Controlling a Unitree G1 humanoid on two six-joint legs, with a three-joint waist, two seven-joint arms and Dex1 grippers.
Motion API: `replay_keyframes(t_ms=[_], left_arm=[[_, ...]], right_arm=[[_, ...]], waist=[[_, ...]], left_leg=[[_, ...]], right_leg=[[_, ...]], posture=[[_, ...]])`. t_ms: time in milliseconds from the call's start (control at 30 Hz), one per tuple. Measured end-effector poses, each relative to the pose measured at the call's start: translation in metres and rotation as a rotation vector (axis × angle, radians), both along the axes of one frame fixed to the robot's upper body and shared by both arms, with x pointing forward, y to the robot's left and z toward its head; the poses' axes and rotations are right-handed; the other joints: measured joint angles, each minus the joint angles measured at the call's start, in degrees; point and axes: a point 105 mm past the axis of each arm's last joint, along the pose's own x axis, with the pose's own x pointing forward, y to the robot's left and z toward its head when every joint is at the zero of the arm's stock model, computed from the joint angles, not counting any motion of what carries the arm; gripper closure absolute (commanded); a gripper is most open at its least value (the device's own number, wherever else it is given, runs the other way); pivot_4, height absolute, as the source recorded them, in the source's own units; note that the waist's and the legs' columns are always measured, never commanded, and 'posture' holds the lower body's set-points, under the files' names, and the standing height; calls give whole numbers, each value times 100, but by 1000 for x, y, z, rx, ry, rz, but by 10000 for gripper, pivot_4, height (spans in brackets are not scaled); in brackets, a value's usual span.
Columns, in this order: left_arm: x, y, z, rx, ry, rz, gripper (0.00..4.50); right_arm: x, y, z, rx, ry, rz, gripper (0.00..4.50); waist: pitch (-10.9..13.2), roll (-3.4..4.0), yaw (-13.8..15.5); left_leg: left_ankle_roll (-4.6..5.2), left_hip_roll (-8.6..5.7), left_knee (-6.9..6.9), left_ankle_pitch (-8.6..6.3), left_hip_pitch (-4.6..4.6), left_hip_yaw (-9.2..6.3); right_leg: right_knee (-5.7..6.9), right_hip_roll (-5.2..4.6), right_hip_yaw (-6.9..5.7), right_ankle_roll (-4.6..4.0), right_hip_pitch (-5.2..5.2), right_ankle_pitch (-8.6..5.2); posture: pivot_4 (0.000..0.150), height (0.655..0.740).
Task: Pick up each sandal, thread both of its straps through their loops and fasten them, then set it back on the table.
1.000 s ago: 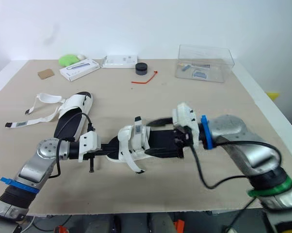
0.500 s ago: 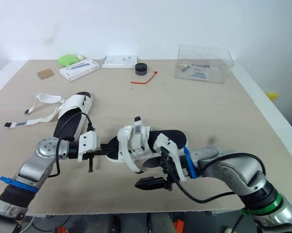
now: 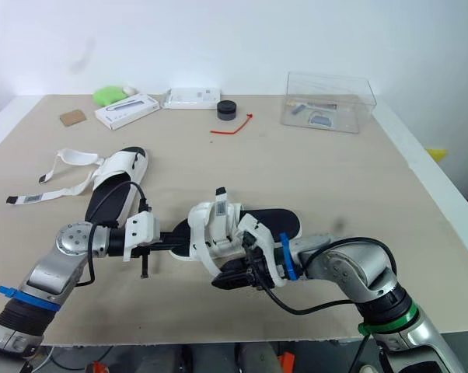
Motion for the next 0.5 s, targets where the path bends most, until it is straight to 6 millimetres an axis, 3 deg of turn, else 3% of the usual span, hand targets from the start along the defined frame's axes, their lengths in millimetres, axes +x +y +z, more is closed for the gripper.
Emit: replay_keyframes(t_ms=[67, 333, 400, 500], left_arm=[[0, 0, 0, -1, 0, 2, 45000], [0, 0, 0, -1, 0, 3, 45000], [1, 0, 0, 0, 1, 4, 45000], [2, 1, 0, 0, 3, 7, 45000]], right_arm=[[0, 1, 1, 0, 19, -6, 44737], [5, 6, 15, 69, 104, -42, 44737], [18, 12, 44, 170, 135, -55, 44737], [36, 18, 70, 242, 127, -84, 44737]], waist=[[0, 0, 0], [-1, 1, 0], [-1, 3, -5], [0, 6, -16]], left_leg=[[0, 0, 0, 0, 0, -3], [0, -1, 2, 1, -1, -10], [0, -1, 5, 1, -2, -9], [0, -2, 9, 3, 0, -6]], right_leg=[[0, 0, -2, 0, 1, 0], [1, 0, -9, -2, 3, 1], [4, 0, -8, -4, 3, 4], [7, 2, -10, -7, 2, 15]], posture=[[1500, 7400], [1500, 7400], [1500, 7400], [1500, 7400]])
